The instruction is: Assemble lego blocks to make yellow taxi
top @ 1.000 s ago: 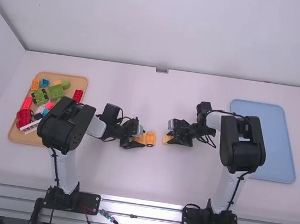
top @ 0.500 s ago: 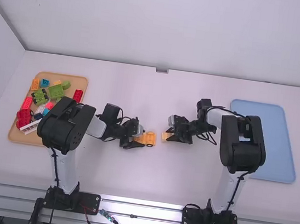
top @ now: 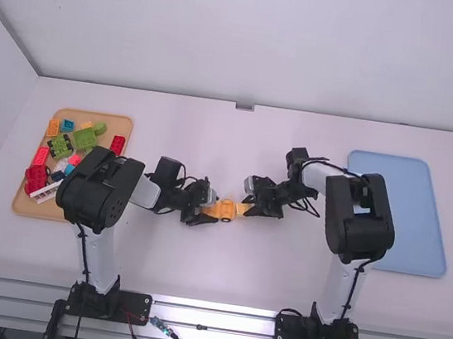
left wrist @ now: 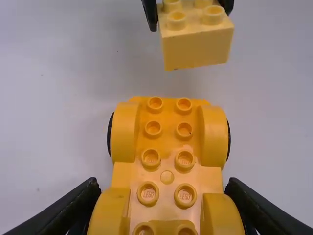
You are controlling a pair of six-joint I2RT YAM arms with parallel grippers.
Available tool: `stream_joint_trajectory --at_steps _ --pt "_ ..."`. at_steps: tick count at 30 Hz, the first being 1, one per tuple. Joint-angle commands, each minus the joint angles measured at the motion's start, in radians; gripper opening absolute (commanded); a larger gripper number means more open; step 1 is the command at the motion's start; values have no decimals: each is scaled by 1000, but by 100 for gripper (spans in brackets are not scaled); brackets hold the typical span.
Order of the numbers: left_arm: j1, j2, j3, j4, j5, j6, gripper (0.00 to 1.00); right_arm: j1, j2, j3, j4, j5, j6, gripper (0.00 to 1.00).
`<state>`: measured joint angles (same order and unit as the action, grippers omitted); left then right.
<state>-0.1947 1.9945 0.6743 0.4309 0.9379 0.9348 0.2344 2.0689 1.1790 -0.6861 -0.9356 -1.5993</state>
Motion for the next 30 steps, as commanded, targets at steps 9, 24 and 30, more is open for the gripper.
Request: stream_joint_trajectory --at_steps 9,24,30 --pt "-2 5 7 -2 11 -8 68 -3 -159 -98 146 25 122 25" --pt "-1 5 7 -3 11 -8 68 82 -186 -198 369 79 321 21" --pt "-2 5 7 -3 11 -8 69 79 -186 -198 387 23 351 20"
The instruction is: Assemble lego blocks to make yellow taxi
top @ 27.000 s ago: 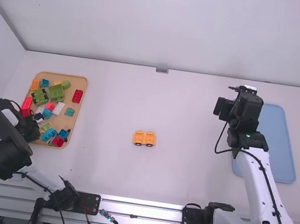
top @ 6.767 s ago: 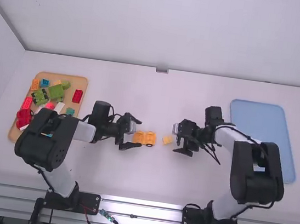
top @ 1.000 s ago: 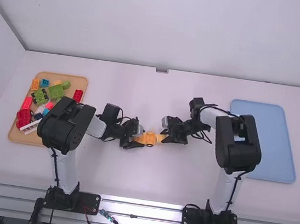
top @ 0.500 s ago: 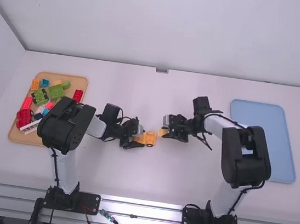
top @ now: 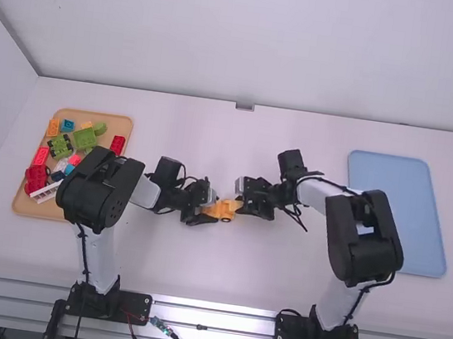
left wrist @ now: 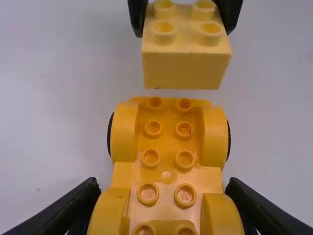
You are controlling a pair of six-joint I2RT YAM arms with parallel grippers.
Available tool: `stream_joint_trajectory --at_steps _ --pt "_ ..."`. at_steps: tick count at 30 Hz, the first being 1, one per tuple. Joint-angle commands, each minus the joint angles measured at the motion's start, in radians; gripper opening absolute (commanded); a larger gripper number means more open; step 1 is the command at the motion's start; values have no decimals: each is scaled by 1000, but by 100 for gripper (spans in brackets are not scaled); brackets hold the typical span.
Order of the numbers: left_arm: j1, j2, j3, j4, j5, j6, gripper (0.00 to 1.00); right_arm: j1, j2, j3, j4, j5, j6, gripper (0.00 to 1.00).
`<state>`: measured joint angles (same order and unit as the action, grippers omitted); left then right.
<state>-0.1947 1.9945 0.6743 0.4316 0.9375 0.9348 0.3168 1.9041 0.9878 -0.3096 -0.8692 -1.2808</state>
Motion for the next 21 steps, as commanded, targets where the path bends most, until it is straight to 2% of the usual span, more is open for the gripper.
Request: stream_joint_trajectory --at_steps 1,9,21 --pt "-2 5 7 -4 11 -8 69 -3 -21 -8 19 -47 46 20" --pt "-2 5 6 -4 11 -8 70 31 -20 -65 182 -46 159 20" --pt "-2 5 8 -4 11 -8 69 57 -20 -77 195 -23 157 20"
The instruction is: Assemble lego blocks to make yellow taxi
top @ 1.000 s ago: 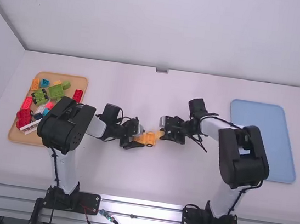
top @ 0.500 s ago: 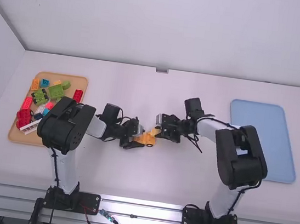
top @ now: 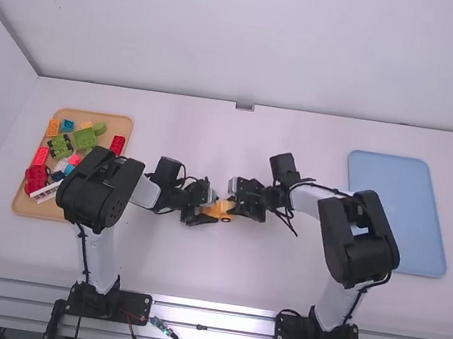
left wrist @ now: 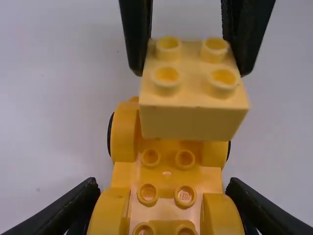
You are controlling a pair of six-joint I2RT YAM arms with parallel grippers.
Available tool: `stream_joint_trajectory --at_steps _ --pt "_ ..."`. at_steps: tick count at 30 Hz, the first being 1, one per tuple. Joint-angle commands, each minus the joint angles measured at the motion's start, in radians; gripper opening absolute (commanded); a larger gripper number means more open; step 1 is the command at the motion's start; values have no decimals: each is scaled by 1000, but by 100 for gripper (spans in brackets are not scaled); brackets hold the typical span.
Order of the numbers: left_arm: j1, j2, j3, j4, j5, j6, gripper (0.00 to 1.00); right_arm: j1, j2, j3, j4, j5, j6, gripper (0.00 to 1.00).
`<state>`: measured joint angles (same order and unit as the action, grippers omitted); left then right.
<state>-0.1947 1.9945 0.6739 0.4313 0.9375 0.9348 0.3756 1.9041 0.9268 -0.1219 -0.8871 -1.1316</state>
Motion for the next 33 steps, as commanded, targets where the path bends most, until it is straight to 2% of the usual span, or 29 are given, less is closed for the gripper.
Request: stream_joint_trajectory --at_steps 1,16,33 --pt "-1 5 7 -3 11 -8 69 -2 -20 -21 18 -3 10 20" --pt "-1 5 7 -4 11 -8 70 10 20 -35 116 29 75 20" --pt "-2 5 9 -4 11 -8 70 39 22 -36 89 48 77 21"
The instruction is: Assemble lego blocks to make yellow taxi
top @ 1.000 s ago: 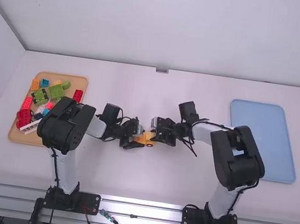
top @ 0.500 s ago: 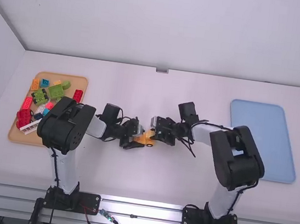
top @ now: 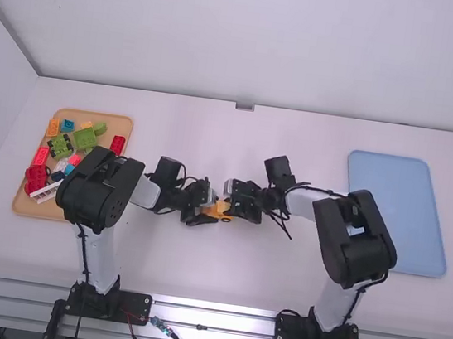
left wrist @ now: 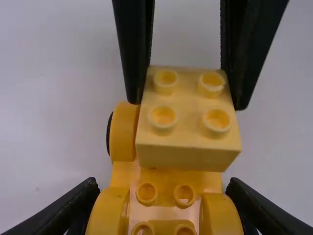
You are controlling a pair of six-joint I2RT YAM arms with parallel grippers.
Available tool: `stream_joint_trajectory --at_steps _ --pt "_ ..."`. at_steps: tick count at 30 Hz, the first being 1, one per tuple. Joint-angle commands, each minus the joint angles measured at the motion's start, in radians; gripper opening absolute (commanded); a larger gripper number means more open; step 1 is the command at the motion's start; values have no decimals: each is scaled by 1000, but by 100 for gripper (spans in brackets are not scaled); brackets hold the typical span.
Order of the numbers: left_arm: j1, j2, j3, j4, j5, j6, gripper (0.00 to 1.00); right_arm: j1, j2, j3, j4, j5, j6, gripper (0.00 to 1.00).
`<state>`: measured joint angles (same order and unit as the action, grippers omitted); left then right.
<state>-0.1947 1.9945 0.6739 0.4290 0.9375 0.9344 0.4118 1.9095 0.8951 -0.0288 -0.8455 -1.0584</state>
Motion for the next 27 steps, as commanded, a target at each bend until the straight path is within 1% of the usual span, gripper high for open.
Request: stream_joint_trajectory --at_steps 1,13,22,24,27 --pt "-2 5 8 0 11 -7 69 3 17 -4 -4 10 4 21" --pt "-1 5 9 -7 11 -8 69 9 17 -5 -5 68 -15 21" --pt "-2 5 8 -7 11 -8 69 8 28 -5 -1 65 -15 21" --pt "-2 5 8 -7 11 -8 69 8 33 -4 -2 66 -15 22" --pt "-2 5 8 -7 12 -8 69 8 33 -3 -1 63 -15 26"
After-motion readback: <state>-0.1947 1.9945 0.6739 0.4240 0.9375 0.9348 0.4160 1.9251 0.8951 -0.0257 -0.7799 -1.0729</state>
